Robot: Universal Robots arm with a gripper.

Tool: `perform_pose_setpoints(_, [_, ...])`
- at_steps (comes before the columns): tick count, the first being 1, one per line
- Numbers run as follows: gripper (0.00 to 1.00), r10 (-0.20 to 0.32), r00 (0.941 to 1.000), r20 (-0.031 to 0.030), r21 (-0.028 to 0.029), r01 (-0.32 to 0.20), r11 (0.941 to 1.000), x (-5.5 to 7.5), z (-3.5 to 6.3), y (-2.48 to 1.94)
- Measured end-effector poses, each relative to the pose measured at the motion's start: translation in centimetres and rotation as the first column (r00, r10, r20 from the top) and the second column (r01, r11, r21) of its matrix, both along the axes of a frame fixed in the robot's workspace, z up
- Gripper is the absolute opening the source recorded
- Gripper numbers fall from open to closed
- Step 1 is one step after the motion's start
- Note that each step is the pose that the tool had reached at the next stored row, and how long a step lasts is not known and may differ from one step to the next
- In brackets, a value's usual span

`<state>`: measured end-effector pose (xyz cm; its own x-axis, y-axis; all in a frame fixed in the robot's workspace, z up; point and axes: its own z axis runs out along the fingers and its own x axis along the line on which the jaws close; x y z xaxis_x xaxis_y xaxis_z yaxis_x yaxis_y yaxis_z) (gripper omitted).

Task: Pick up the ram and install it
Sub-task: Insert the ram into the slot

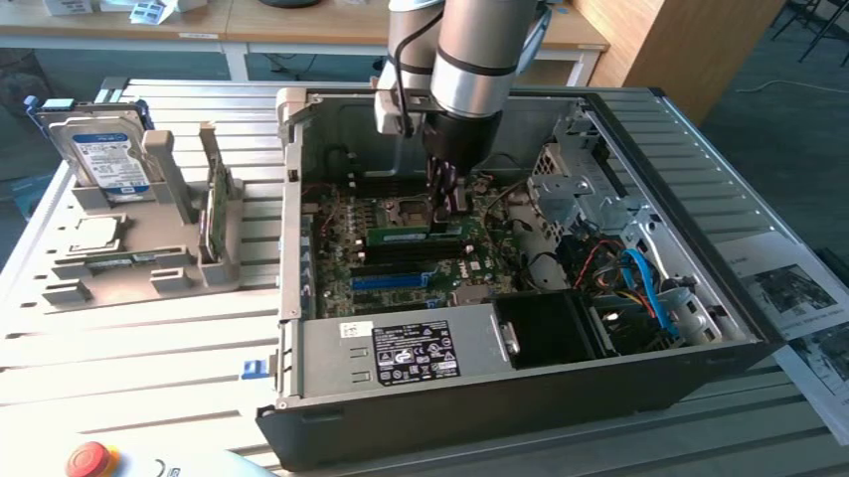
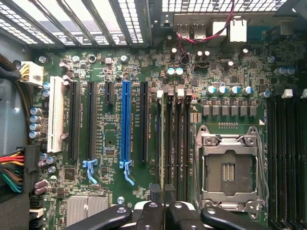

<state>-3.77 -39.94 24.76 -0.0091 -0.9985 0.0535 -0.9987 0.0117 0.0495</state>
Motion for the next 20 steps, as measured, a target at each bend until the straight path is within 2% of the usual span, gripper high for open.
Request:
perform_pose_setpoints(14, [0.12,0.0,1.0,0.0009,0.0,0.0,1.0,-0.15,-0.97,-0.15])
perform_pose_setpoints(20, [0.12,0.0,1.0,0.001,0.0001,0.0,1.0,-0.15,-1.02,-0.15])
